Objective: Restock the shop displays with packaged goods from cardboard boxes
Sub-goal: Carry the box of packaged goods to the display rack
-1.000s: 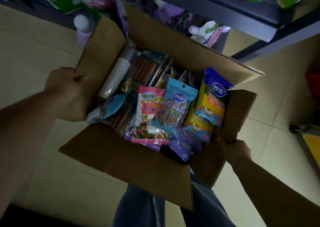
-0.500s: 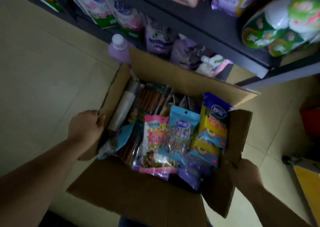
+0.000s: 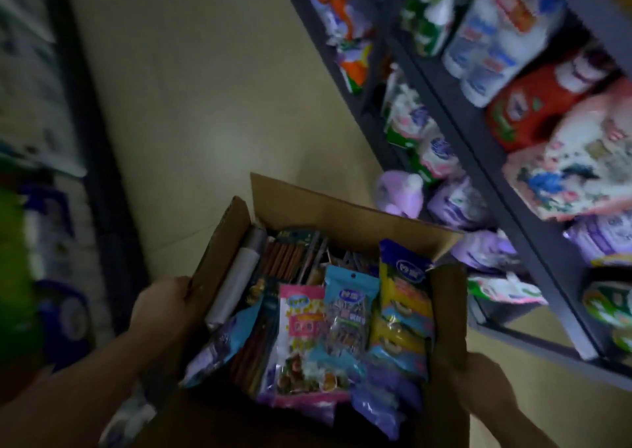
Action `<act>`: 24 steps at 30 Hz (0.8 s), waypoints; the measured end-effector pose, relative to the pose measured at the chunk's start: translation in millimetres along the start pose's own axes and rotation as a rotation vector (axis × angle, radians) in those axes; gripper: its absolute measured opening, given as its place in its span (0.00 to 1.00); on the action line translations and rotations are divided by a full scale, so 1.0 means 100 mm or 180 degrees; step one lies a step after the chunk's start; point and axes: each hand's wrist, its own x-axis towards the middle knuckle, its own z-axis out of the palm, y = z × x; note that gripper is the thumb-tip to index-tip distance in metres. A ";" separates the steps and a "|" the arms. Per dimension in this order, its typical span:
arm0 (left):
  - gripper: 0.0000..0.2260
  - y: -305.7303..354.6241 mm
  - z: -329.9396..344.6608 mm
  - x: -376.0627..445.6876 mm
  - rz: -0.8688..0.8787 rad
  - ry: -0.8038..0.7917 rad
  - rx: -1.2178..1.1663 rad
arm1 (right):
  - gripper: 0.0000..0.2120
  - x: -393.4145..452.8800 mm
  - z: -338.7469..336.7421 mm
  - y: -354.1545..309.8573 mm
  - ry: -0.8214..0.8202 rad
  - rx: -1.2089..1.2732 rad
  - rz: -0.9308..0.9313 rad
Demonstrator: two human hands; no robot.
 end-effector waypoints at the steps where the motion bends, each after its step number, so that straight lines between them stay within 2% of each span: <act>1: 0.14 -0.13 -0.12 0.03 -0.0109 0.0023 -0.0021 | 0.20 0.04 -0.09 -0.17 -0.0018 -0.0157 -0.0056; 6: 0.15 -0.55 -0.81 0.32 -0.0630 0.0201 -0.0321 | 0.19 0.18 -0.71 -1.34 0.0195 -0.0551 -0.0760; 9: 0.18 -0.68 -1.31 0.64 -0.0764 0.0374 -0.0403 | 0.23 0.24 -1.17 -2.12 0.0365 -0.0487 -0.0993; 11: 0.17 -0.74 -1.66 0.91 -0.0837 0.0446 -0.0439 | 0.16 0.26 -1.51 -2.65 0.0387 -0.0536 -0.1154; 12: 0.16 -0.77 -1.83 1.05 -0.0881 0.0479 -0.0461 | 0.11 0.29 -1.68 -2.91 0.0372 -0.0599 -0.1236; 15: 0.15 -0.82 -2.35 1.55 -0.0988 0.0618 -0.0477 | 0.15 0.42 -2.21 -3.66 0.0417 -0.0677 -0.1340; 21: 0.14 -0.73 -3.31 2.74 -0.1249 0.0769 -0.0419 | 0.09 1.04 -3.17 -5.24 0.0332 -0.0774 -0.1700; 24: 0.13 -0.71 -3.74 3.31 -0.1401 0.0870 -0.0597 | 0.14 1.30 -3.62 -6.06 0.0377 -0.0757 -0.1745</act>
